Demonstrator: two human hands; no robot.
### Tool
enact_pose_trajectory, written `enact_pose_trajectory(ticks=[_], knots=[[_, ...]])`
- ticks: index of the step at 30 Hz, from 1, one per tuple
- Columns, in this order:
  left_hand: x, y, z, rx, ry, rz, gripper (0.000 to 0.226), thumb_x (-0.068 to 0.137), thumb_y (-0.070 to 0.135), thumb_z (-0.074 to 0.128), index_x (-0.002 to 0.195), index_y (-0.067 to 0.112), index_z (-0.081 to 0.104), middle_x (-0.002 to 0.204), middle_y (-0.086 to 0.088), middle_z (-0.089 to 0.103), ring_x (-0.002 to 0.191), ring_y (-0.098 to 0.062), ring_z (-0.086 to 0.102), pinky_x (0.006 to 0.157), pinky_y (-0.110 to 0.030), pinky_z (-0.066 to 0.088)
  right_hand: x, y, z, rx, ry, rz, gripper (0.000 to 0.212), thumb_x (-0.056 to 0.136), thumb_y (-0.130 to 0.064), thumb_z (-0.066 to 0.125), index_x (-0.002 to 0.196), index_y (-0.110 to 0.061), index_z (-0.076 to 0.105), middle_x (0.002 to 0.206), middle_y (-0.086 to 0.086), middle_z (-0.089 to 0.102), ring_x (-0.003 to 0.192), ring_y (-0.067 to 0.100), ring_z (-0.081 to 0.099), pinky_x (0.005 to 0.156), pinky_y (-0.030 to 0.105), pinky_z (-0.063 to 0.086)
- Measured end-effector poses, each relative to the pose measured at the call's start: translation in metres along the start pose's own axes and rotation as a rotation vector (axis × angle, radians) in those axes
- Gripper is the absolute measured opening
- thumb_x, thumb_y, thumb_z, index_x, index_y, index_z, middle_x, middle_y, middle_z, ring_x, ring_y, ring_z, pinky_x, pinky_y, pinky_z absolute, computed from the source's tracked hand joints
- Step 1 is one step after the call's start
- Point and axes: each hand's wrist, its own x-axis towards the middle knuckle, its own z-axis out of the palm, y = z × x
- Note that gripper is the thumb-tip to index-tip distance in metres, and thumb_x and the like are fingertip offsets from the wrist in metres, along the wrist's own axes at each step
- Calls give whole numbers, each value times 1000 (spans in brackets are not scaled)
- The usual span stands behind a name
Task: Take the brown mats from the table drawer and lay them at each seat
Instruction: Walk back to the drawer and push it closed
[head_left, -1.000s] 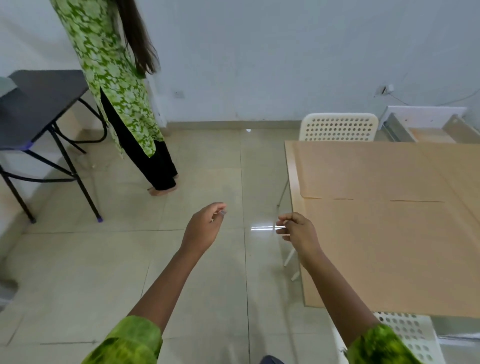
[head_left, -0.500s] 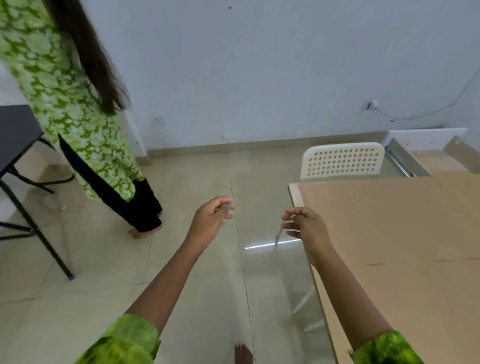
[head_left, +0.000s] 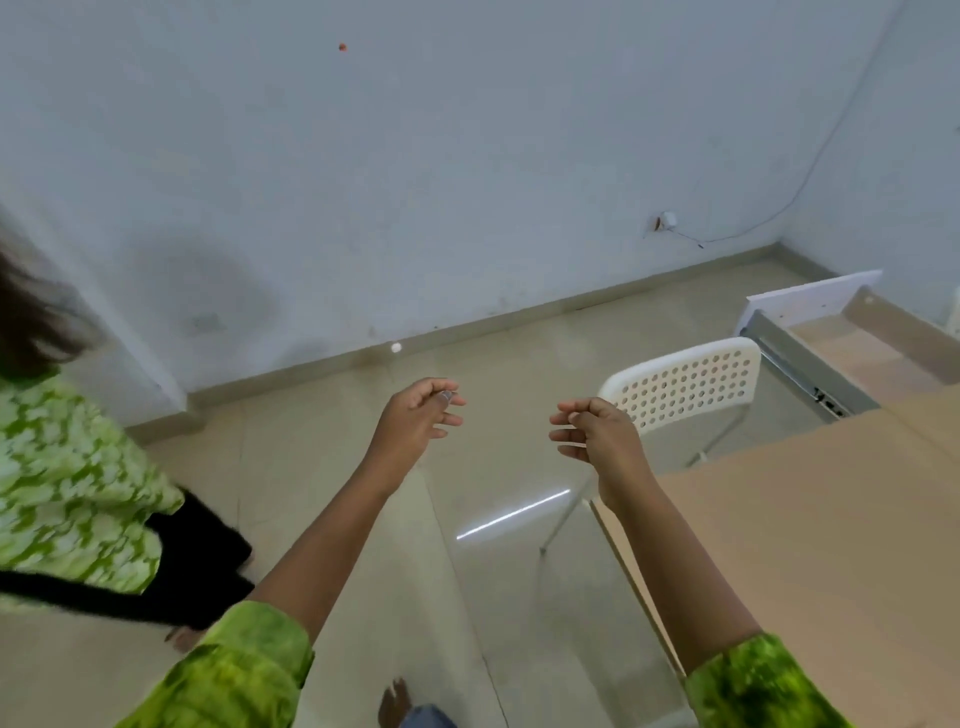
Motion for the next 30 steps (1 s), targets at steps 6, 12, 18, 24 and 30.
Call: enact_pose_trajectory(ticks=[6, 12, 18, 24, 30], knots=[[118, 12, -17, 2, -162, 12, 19, 96, 13, 44, 105, 15, 60, 96, 0, 67, 81, -19, 64, 72, -27, 47, 76, -25, 36, 22, 169, 29, 23, 93, 1, 35, 94, -6, 58, 85, 7, 60, 71, 17, 58, 67, 26, 48], [213, 23, -1, 86, -324, 56, 19, 97, 17, 44, 106, 17, 60, 102, -1, 67, 86, -20, 65, 72, -26, 48, 144, -37, 40, 71, 311, 51, 23, 93, 1, 36, 93, -7, 57, 85, 7, 60, 71, 17, 58, 66, 27, 48], [336, 33, 61, 98, -479, 81, 20, 97, 17, 43, 106, 19, 60, 100, 3, 67, 86, -19, 65, 73, -26, 48, 242, -51, 13, 125, 460, 70, 27, 93, 1, 36, 85, -12, 58, 86, 7, 61, 70, 18, 58, 65, 27, 47], [436, 48, 139, 102, -576, 52, 21, 97, 17, 43, 108, 16, 61, 101, 0, 67, 87, -21, 65, 73, -28, 48, 332, -70, -23, 173, 584, 127, 28, 92, 0, 36, 82, -12, 59, 89, 11, 62, 72, 19, 59, 64, 27, 47], [524, 52, 213, 131, -748, 46, 22, 97, 15, 43, 110, 13, 60, 102, -2, 67, 86, -21, 65, 70, -25, 47, 410, -82, -55, 258, 743, 134, 27, 92, 2, 35, 84, -9, 58, 87, 11, 61, 67, 18, 57, 60, 26, 45]])
